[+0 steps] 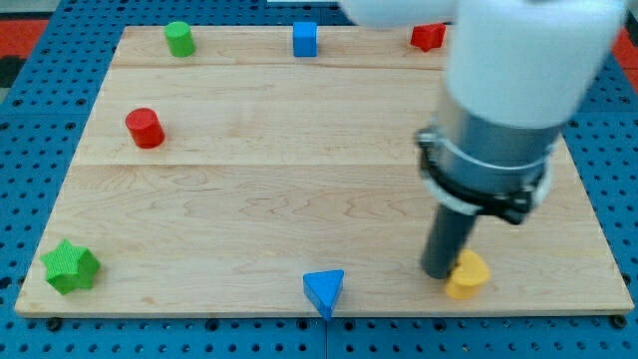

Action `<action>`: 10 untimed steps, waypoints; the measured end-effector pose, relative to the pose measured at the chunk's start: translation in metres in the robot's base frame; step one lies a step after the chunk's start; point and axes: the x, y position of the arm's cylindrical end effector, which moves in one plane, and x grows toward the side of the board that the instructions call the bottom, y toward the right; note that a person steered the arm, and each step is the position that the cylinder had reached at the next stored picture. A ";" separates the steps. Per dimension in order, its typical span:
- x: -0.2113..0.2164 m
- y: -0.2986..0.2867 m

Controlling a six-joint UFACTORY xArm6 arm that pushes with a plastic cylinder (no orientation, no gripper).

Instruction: Move your arm towards the center of the board

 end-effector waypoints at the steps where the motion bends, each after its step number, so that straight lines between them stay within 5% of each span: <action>1: 0.000 0.051; 7: -0.104 -0.010; 10: -0.117 -0.025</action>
